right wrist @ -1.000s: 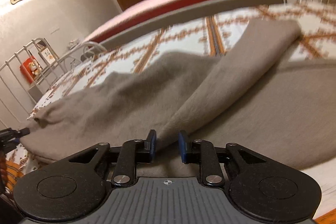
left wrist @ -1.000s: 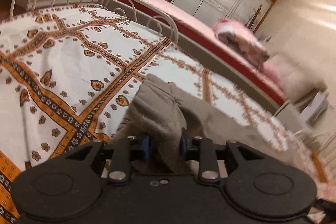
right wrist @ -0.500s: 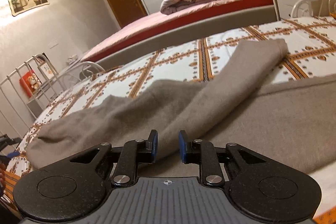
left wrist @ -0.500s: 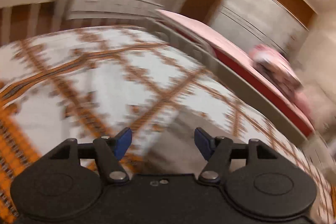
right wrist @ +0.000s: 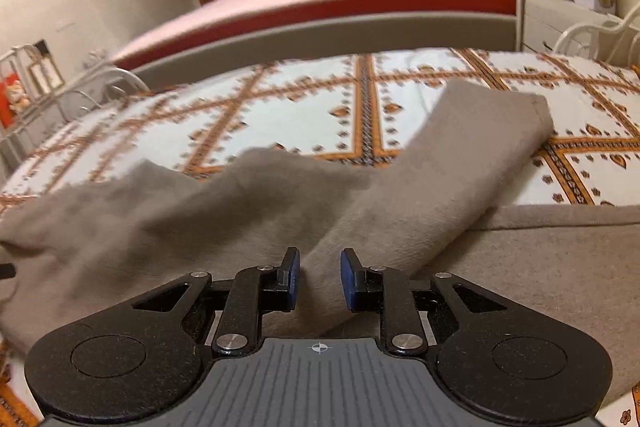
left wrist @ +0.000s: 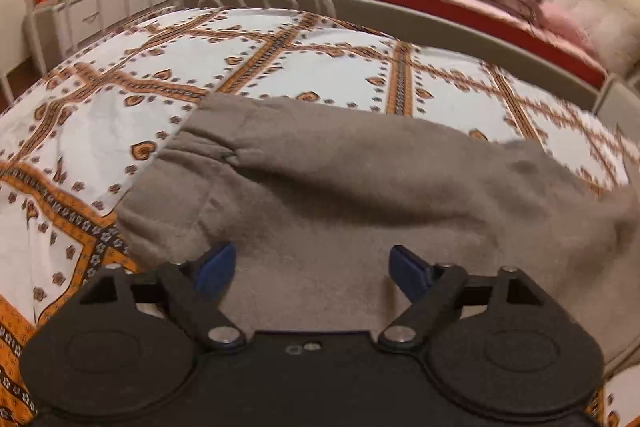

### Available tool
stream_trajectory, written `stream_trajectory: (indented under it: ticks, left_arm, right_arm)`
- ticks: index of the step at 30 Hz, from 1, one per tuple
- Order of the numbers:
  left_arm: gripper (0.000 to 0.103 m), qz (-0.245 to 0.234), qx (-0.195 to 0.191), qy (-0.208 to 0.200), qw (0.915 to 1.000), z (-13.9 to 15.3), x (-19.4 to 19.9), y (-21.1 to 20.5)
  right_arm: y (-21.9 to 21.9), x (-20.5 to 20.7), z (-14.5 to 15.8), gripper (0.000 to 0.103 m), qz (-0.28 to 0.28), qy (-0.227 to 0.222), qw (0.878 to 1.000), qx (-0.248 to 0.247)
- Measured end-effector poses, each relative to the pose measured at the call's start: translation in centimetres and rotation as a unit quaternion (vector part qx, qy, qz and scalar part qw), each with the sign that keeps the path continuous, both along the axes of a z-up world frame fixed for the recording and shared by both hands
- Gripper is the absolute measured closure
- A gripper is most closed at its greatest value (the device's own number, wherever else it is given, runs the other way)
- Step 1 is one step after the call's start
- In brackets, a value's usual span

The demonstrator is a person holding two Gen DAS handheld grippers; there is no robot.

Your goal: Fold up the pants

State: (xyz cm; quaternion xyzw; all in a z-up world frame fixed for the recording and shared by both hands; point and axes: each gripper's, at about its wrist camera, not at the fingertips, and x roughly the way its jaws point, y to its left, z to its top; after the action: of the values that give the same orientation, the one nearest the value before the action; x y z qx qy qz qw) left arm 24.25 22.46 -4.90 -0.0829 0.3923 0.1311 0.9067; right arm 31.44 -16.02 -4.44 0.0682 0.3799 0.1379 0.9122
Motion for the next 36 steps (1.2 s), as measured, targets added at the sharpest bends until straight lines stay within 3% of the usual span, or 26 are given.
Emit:
stream_trajectory:
  ticks: [2,4,6,7,9,11,15,19,21,24,25,27,29,30,33,36]
  left_arm:
    - [0.016,-0.016,0.016,0.01,0.9997,-0.2,0.4,-0.6]
    - [0.014,-0.02,0.018,0.013,0.9996,-0.5,0.7,-0.8]
    - [0.013,-0.017,0.009,0.011,0.9997,-0.5,0.8,-0.7]
    - [0.012,-0.017,0.005,0.011,0.9998,-0.5,0.8,-0.5]
    - [0.012,-0.015,-0.005,0.007,0.9999,-0.5,0.8,-0.2]
    - [0.012,-0.012,-0.019,0.002,0.9997,-0.3,0.6,0.1]
    - [0.012,-0.012,-0.036,-0.004,0.9993,-0.1,0.4,0.7]
    - [0.012,-0.009,-0.049,-0.006,0.9987,0.0,0.3,1.0]
    - [0.012,-0.006,-0.055,-0.006,0.9985,0.1,0.4,1.2]
    - [0.012,0.0,-0.06,-0.006,0.9982,0.1,0.5,1.3]
    - [0.012,0.001,-0.061,-0.006,0.9981,0.1,0.6,1.3]
    - [0.012,0.002,-0.061,-0.005,0.9981,0.1,0.7,1.3]
    - [0.011,0.001,-0.063,-0.004,0.998,0.1,0.7,1.4]
    - [0.011,0.0,-0.064,-0.006,0.9979,0.1,0.7,1.4]
    - [0.011,-0.008,-0.064,-0.007,0.9979,0.1,0.4,1.5]
    - [0.011,-0.015,-0.063,-0.008,0.9979,0.1,0.4,1.6]
  right_arm:
    - [0.1,0.9,-0.6,0.053,-0.004,0.019,1.0,-0.013]
    - [0.2,1.2,-0.6,0.042,-0.004,0.013,1.0,-0.021]
    - [0.6,1.8,-0.7,0.041,-0.005,0.02,0.999,-0.045]
    - [0.6,2.2,-0.9,0.043,-0.003,0.03,0.999,-0.045]
    - [0.2,3.0,-1.5,0.068,-0.009,0.058,0.997,-0.046]
    - [-0.8,2.6,-1.4,0.097,-0.009,0.057,0.998,-0.038]
    - [-3.5,-1.1,-0.3,0.098,-0.021,0.047,0.999,-0.008]
    - [-6.7,-5.2,-1.7,0.102,-0.044,0.098,0.994,0.016]
    - [-7.9,-6.2,-1.4,0.102,-0.055,0.102,0.993,0.031]
    - [-8.0,-6.7,1.1,0.101,-0.057,0.03,0.998,0.021]
    - [-7.6,-6.3,1.9,0.099,-0.055,0.009,0.998,0.006]
    - [-6.6,-5.0,2.4,0.082,-0.047,-0.007,0.999,-0.018]
    - [-5.1,-2.9,2.1,0.037,-0.039,-0.007,0.998,-0.043]
    - [-4.4,-2.0,1.7,0.035,-0.036,-0.011,0.997,-0.061]
    - [-3.3,0.1,0.6,0.037,-0.023,-0.017,0.993,-0.111]
    - [-4.0,1.2,-0.4,0.077,-0.03,-0.013,0.99,-0.135]
